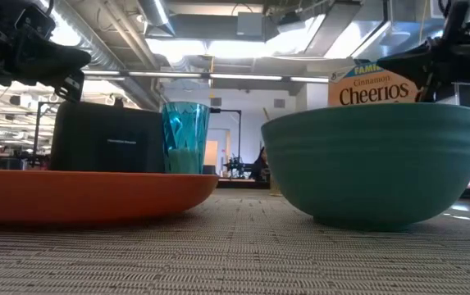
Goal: Arrange a breakfast setting
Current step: Pour the yellow cereal in the green bowl
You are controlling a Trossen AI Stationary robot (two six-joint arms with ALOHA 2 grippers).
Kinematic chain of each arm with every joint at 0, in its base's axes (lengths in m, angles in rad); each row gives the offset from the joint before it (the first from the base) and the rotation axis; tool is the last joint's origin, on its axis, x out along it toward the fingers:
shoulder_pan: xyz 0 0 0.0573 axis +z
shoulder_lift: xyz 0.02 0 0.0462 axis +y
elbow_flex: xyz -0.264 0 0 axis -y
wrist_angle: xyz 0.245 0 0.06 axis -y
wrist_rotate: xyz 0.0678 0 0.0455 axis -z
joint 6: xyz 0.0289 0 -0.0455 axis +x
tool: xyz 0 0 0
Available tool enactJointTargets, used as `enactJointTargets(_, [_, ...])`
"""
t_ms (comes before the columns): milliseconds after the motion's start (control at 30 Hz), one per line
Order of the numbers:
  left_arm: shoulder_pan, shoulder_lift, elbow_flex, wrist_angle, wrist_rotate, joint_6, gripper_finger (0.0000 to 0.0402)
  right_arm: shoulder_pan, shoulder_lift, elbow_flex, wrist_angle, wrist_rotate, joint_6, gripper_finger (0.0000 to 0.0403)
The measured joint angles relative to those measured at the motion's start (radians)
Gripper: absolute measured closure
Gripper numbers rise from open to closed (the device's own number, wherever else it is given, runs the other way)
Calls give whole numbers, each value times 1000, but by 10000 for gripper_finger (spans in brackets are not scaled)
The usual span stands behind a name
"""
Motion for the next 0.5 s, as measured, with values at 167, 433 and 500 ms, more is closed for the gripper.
enactJointTargets(167, [0,0,0,198,-90,-83,401,0,19,5,28,102,16,402])
enactJointTargets(433, [0,21,0,434,-292,-313,401,0,173,281,46,-83,-113,344])
enactJointTargets(500, [0,48,0,503,-311,-332,401,0,255,403,-27,-84,-208,317])
